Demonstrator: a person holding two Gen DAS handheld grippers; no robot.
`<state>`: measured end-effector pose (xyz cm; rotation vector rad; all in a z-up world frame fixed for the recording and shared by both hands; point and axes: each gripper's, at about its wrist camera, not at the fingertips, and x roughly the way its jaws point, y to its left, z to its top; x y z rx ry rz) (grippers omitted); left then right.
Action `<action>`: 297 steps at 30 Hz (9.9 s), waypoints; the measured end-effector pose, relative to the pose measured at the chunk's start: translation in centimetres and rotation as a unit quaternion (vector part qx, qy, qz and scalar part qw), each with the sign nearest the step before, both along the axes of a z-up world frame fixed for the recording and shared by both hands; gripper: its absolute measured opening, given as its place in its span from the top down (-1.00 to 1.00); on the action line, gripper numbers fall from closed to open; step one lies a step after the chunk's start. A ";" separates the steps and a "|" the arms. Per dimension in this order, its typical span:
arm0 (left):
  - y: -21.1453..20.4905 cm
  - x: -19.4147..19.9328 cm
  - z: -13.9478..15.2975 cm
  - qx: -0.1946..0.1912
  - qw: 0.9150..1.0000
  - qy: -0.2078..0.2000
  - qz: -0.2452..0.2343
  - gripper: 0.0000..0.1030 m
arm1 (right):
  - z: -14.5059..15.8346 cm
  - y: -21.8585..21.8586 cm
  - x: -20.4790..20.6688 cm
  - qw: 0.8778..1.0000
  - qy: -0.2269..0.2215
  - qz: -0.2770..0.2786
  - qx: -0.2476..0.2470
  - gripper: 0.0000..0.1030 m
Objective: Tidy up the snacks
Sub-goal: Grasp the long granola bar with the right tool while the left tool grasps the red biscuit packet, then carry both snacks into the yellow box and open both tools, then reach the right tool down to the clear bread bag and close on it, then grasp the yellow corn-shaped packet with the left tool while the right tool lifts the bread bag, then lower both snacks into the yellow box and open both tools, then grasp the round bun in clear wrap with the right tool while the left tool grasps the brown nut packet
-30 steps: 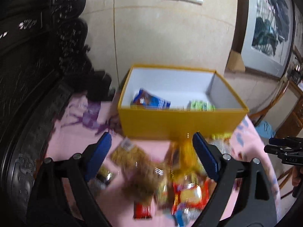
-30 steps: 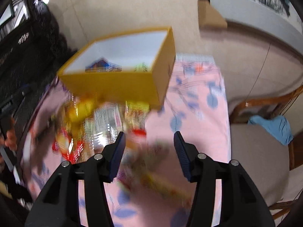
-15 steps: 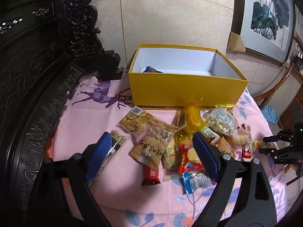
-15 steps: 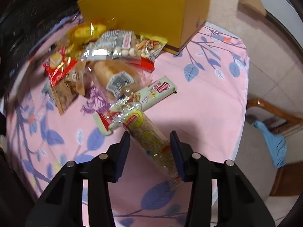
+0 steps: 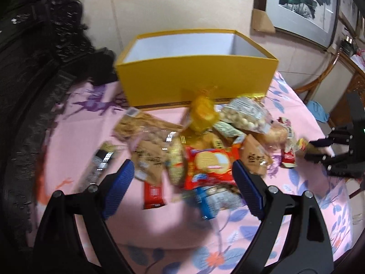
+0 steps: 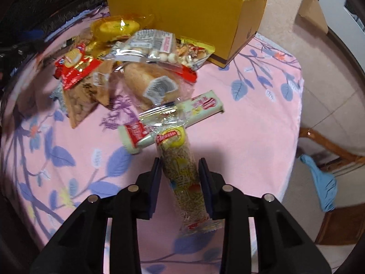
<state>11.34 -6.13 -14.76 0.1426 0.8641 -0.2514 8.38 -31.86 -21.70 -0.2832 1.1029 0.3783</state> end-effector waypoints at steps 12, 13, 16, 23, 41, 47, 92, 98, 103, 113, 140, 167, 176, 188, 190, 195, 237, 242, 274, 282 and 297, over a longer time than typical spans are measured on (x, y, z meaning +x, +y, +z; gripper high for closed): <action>-5.0 2.1 -4.9 0.000 0.999 0.045 -0.026 -0.73 | -0.4 0.4 -1.1 0.997 0.015 -0.064 0.048 0.36; -5.1 2.2 -5.2 0.003 0.999 0.045 -0.025 -0.73 | -0.4 0.5 -1.1 0.997 0.014 -0.064 0.047 0.37; -4.9 2.5 -5.7 -0.001 0.999 0.045 -0.021 -0.65 | -0.4 0.5 -1.1 0.997 0.011 -0.064 0.045 0.37; -3.1 2.6 -5.5 -0.015 0.999 0.050 -0.016 -0.15 | -0.2 0.8 -1.3 0.997 0.005 -0.064 0.041 0.42; -1.8 -0.1 0.9 -0.047 0.998 -0.012 -0.026 -0.05 | 6.6 2.4 -0.9 0.990 -0.048 -0.075 0.106 0.44; -0.4 3.4 5.7 -0.074 0.994 -0.076 0.007 -0.05 | 11.9 3.7 4.0 0.977 -0.121 -0.078 0.158 0.44; -3.0 20.8 10.0 -0.047 0.994 -0.088 0.044 -0.20 | 14.3 5.0 21.8 0.955 -0.147 -0.185 0.177 -0.05; -3.7 21.2 9.6 -0.029 0.995 -0.082 0.047 -0.74 | 15.6 4.3 19.5 0.950 -0.155 -0.186 0.198 -0.05; -3.4 20.3 10.3 -0.036 0.994 -0.093 0.045 -0.87 | 15.6 3.6 16.4 0.951 -0.151 -0.174 0.207 -0.06; 0.5 15.1 8.1 -0.046 0.993 -0.072 0.077 -0.88 | 8.5 5.2 10.3 0.976 -0.060 -0.120 0.172 -0.06; 1.2 8.8 2.2 -0.022 0.999 -0.026 0.018 -0.88 | 1.0 10.4 13.8 0.997 0.006 -0.063 0.052 -0.24; -4.7 11.4 -4.2 -0.042 0.994 0.034 -0.099 -0.63 | 0.8 7.4 11.1 0.984 0.049 -0.096 0.144 0.22; -4.1 12.1 -4.9 -0.047 0.994 0.049 -0.081 0.14 | 0.9 6.6 10.4 0.980 0.043 -0.114 0.156 0.23; -2.0 9.2 -0.9 -0.080 0.995 0.005 -0.059 0.25 | 2.8 5.4 8.7 0.976 0.008 -0.128 0.175 0.24; -1.7 8.5 0.1 -0.083 0.995 -0.003 -0.058 0.25 | 3.5 5.2 8.1 0.975 0.002 -0.128 0.182 0.24; -0.8 7.5 2.9 -0.092 0.994 -0.031 -0.052 0.25 | 5.6 4.6 6.9 0.971 -0.019 -0.136 0.196 0.24; -1.3 20.0 9.0 -0.047 0.995 -0.041 0.077 -0.46 | 17.2 6.0 20.3 0.957 -0.155 -0.141 0.198 0.17; 0.9 18.2 9.2 -0.061 0.993 -0.046 0.092 -0.47 | 15.9 6.1 20.5 0.963 -0.121 -0.146 0.189 0.12; 1.9 7.5 3.4 -0.051 0.997 0.013 0.058 -0.47 | 2.4 5.4 3.7 0.999 -0.008 0.019 0.044 -0.21; 1.5 6.9 3.6 -0.048 0.998 0.012 0.048 -0.47 | 0.9 6.5 4.1 0.998 -0.009 0.061 0.006 -0.38; -0.7 4.4 1.1 -0.034 0.999 0.033 0.007 -0.48 | 0.4 7.2 4.3 0.994 -0.029 0.088 -0.053 0.08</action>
